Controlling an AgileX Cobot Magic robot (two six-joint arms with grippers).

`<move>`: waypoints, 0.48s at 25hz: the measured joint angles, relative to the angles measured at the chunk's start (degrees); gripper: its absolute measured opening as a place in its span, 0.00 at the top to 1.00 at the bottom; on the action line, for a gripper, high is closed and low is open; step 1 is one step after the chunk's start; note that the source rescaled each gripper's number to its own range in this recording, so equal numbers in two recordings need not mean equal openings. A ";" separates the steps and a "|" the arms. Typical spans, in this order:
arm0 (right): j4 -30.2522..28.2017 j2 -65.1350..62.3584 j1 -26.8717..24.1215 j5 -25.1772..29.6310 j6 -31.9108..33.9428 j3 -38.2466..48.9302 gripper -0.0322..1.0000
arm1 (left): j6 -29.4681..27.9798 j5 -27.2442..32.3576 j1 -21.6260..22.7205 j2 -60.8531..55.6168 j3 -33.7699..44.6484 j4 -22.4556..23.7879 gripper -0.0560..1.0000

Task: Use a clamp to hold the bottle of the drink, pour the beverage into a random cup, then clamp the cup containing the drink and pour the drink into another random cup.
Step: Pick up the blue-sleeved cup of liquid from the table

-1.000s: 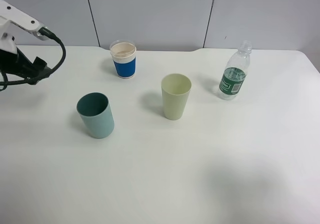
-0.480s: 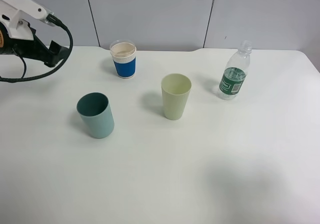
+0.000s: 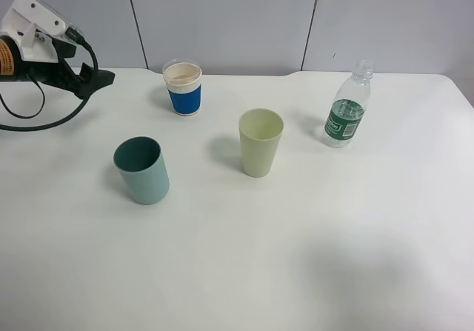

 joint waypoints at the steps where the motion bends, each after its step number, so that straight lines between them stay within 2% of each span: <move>1: 0.00 0.00 0.00 0.00 0.00 0.00 0.00 | -0.05 -1.81 0.16 1.30 -0.81 1.70 0.16; 3: 0.00 0.00 0.00 0.00 0.00 0.00 0.00 | -0.05 -5.63 0.17 3.81 -3.00 4.93 0.16; 6: 0.00 0.00 0.00 0.00 0.00 0.00 0.00 | -0.05 -8.28 0.17 7.05 -6.11 8.81 0.17; 12: 0.00 0.00 0.00 0.00 0.00 0.00 0.00 | -0.05 -10.10 0.17 12.36 -11.32 10.97 0.17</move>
